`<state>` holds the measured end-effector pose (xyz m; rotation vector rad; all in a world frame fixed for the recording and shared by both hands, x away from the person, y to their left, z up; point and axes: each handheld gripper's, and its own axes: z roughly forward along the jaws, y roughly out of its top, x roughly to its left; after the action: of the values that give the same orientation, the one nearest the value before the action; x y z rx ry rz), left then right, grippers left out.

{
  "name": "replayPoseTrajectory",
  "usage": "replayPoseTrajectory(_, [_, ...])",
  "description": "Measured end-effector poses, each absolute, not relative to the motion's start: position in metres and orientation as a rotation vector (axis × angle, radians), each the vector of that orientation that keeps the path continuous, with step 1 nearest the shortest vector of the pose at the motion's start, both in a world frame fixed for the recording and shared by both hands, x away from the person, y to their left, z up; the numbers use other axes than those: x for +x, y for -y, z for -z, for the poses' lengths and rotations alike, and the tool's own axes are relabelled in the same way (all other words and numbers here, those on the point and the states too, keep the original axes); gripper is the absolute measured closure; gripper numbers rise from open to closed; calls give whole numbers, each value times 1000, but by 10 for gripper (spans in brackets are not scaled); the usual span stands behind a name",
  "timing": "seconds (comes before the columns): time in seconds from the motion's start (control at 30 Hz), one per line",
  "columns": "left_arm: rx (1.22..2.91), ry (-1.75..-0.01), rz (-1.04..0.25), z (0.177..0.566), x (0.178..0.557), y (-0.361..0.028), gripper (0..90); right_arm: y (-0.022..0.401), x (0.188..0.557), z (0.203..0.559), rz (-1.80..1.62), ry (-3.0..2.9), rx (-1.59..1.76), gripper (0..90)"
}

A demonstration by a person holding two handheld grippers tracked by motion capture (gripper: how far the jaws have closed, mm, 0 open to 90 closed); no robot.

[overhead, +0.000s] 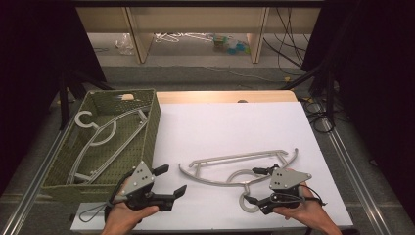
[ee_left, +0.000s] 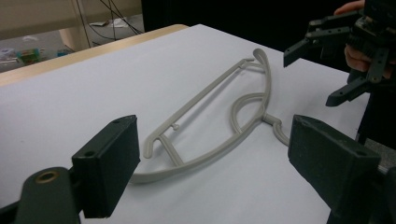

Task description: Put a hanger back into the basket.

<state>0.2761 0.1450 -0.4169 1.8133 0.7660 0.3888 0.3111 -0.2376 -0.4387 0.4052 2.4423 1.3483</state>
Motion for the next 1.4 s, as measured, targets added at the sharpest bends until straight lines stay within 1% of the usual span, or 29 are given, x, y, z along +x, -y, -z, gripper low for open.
replayPoseTrajectory(0.13, [1858,-742,-371,432,275,-137,165,239,311,441,-1338,-2465,411,167])
replayPoseTrajectory(0.43, [1852,-774,-371,439,277,-139,163,239,311,441,-1335,-2463,402,168])
replayPoseTrajectory(0.87, [1876,-719,-366,443,275,-134,161,244,319,445,-1302,-2464,429,168])
replayPoseTrajectory(1.13, [1880,-718,-370,442,275,-136,161,257,334,451,-1149,-2495,476,168])
replayPoseTrajectory(1.4, [1891,-721,-366,444,276,-135,162,262,347,463,-982,-2586,512,194])
